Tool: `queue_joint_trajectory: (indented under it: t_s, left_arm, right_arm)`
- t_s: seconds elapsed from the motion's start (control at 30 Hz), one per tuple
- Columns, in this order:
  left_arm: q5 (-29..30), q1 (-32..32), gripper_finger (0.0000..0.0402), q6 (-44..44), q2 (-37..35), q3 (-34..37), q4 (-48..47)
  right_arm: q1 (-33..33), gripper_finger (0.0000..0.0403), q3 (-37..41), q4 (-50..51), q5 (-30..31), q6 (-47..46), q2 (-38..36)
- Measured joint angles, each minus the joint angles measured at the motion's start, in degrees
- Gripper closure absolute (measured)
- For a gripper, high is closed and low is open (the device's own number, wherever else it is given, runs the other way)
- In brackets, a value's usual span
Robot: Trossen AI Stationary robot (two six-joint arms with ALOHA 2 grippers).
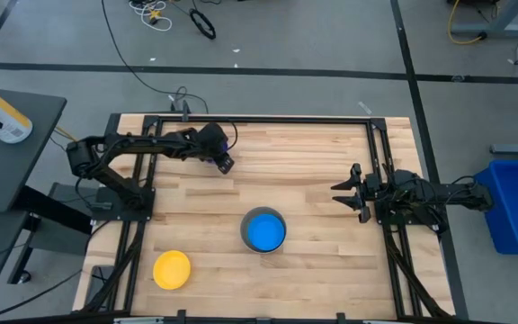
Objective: Nest bowls inside each other
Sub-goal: Stack the blue bowl on the light blue bowl
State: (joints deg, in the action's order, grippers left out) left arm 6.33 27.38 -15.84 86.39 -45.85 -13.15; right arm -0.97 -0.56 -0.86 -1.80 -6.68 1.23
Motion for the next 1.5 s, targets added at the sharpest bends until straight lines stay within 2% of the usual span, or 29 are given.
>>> queue_joint_trajectory:
  t_s: [0.37, 0.77, 0.9, 1.1, 1.3, 1.5]
  left_arm:
    - [0.6, 0.29, 0.0214, 0.18, 7.58, 0.38, 3.24]
    - [3.99, 0.0, 0.0217, 2.57, 7.3, 0.36, 4.08]
    - [5.05, 0.02, 0.0256, 3.36, 7.3, 0.36, 3.92]
    - [5.63, -0.4, 0.0384, 6.85, 7.3, 0.35, 3.93]
    - [8.19, -3.58, 0.0395, 10.92, 7.27, 0.33, 3.81]
    - [13.16, -12.41, 0.0395, 13.35, 7.31, 0.38, 9.99]
  right_arm:
    - [0.0, 0.0236, 0.0, -0.04, -0.17, 0.0, 0.0]
    - [0.02, 0.0239, 0.0, -0.04, 0.02, 0.0, 0.0]
    - [0.03, 0.0236, 0.0, -0.04, 0.02, 0.0, 0.0]
    - [0.02, 0.0239, 0.0, -0.04, 0.09, 0.02, 0.0]
    - [0.04, 0.0242, 0.0, -0.02, 0.17, 0.04, -0.02]
    - [0.04, 0.0236, 0.0, -0.02, 0.17, 0.23, 0.0]
